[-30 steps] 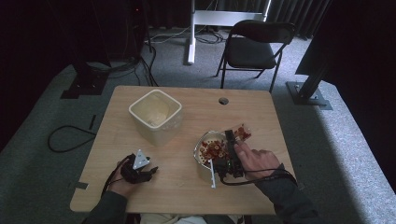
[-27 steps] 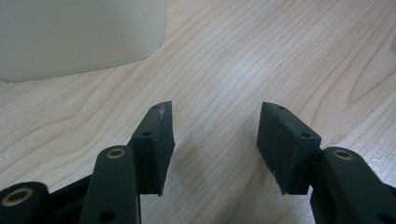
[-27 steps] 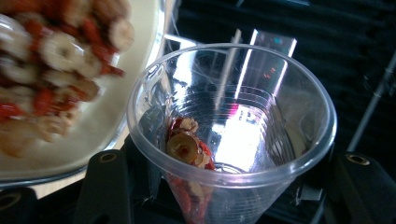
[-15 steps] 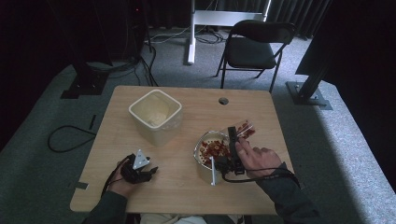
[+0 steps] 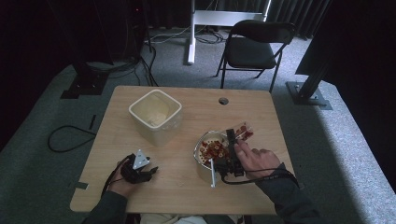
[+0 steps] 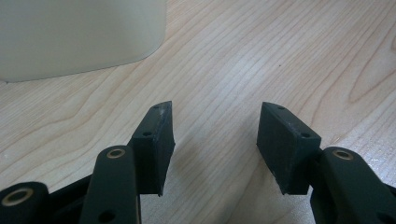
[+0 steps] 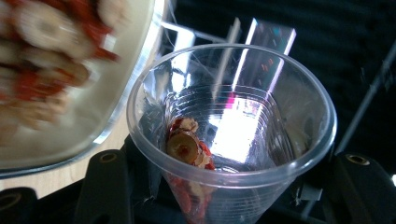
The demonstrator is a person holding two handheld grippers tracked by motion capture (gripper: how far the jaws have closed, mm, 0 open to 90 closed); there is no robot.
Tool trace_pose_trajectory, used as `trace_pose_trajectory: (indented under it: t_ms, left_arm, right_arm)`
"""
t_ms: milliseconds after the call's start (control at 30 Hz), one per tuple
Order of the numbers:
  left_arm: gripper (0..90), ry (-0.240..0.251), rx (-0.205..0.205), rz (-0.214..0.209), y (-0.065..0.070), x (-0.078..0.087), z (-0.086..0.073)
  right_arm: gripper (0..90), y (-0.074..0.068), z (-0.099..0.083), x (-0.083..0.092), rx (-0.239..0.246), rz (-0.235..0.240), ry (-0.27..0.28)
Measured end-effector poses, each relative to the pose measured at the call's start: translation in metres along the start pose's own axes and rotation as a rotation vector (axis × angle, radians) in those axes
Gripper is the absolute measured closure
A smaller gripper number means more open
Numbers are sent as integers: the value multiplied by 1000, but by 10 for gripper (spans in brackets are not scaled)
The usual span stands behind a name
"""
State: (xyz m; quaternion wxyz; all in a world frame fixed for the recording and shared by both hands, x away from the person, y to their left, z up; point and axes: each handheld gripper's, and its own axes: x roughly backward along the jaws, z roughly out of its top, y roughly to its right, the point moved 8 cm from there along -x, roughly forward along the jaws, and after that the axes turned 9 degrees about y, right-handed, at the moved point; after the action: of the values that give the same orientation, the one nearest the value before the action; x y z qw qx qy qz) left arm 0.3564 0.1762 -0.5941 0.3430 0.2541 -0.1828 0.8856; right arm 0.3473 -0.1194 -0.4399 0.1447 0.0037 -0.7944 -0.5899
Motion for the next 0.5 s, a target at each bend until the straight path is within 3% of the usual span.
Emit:
trace_pose_trajectory:
  t_ms: [67, 100, 133, 167, 233, 267, 300, 333, 367, 400, 433, 467, 500]
  left_arm:
    - [468, 0, -3, 3, 0, 0, 0]
    - [468, 0, -3, 3, 0, 0, 0]
    - [468, 0, 0, 1, 0, 0, 0]
    - [468, 0, -3, 3, 0, 0, 0]
    - [468, 0, -2, 2, 0, 0, 0]
    - [467, 0, -2, 2, 0, 0, 0]
    - [467, 0, 1, 0, 0, 0, 0]
    - [467, 0, -4, 3, 0, 0, 0]
    - [467, 0, -4, 3, 0, 0, 0]
    - [468, 1, -1, 3, 0, 0, 0]
    - [467, 1, -1, 3, 0, 0, 0]
    - [467, 2, -1, 3, 0, 0, 0]
    - [467, 1, 0, 2, 0, 0, 0]
  right_arm:
    - [398, 1, 1, 1, 5, -4, 0]
    - [398, 3, 0, 1, -29, -18, -5]
    - [397, 0, 4, 0, -12, 12, 19]
    - [397, -2, 5, 0, 2, 9, 17]
    - [397, 1, 2, 0, -55, 12, 19]
    - [397, 1, 2, 0, -55, 12, 19]
    - [395, 1, 1, 1, -123, 33, 46]
    - [395, 1, -1, 0, -153, 38, 55]
    - [395, 1, -1, 0, -153, 38, 55]
    - [394, 3, -8, -2, -270, 63, 79]
    - [394, 3, -8, -2, -270, 63, 79]
    - [394, 5, -14, -3, -340, 73, 91]
    - [393, 7, -23, -5, -459, 91, 110]
